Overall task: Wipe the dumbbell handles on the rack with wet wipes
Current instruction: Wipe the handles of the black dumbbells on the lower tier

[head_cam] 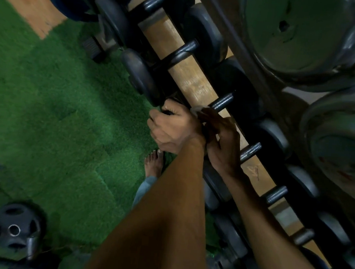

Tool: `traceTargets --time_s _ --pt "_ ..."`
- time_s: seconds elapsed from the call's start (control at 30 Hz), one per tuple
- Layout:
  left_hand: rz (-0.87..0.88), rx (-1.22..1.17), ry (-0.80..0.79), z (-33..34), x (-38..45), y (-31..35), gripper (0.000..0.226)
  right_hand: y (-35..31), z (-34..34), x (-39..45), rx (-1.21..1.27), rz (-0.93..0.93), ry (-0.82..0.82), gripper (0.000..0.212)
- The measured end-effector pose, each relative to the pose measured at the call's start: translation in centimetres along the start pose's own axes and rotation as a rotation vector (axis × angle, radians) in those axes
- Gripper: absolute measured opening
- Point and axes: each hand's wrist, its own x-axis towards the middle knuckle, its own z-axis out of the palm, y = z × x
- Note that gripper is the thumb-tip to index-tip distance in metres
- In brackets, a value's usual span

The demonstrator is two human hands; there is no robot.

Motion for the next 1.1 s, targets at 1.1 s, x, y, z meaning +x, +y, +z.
traceTargets --time_s 1.1 --pt "0.031 -0.008 0.058 1.0 -0.3 -0.5 0.045 0.4 2.8 3.2 1.043 1.158 0.234 0.032"
